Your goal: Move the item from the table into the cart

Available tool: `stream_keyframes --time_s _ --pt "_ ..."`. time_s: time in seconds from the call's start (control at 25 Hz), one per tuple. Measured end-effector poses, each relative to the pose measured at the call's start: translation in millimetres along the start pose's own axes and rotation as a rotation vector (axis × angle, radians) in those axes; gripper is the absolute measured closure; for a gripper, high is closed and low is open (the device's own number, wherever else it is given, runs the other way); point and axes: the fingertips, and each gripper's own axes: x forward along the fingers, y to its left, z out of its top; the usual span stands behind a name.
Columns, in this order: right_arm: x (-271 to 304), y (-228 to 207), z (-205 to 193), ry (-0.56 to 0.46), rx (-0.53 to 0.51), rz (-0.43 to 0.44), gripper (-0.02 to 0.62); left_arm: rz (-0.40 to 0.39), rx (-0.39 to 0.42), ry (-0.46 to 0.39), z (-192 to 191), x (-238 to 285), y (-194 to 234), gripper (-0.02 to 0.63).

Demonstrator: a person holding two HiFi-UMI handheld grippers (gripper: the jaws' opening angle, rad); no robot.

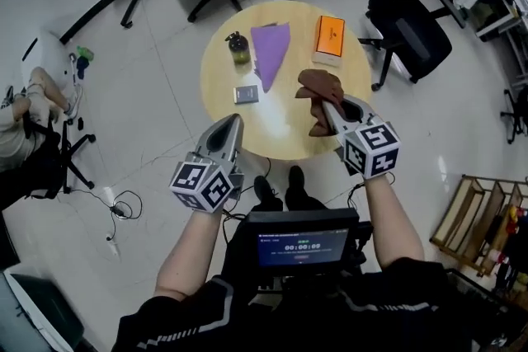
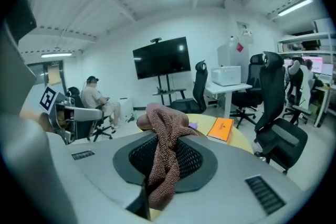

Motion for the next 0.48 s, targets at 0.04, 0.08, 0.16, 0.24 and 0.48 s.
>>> stream_keyframes --time_s 0.04,0.08,0.16,0.24,0.48 --pt "-19 -1 5 -0.024 0.016 -0.018 0.548 -0.026 0.036 0.014 0 3 -13 0.604" --pt "-40 -2 10 -0.044 0.028 -0.034 0.548 -0.048 0.061 0.027 0 5 -27 0.604" --pt "-87 -5 18 -0.078 0.042 -0.064 0.548 -0.089 0.076 0.034 2 7 -62 0.604" --pt "-142 -13 25 -0.122 0.064 -0.094 0.548 -0.145 0.098 0.027 6 8 -112 0.604" --pt "-324 -61 15 -0.242 0.089 -0.204 0.548 -0.313 0.235 0.089 -26 43 -275 0.604"
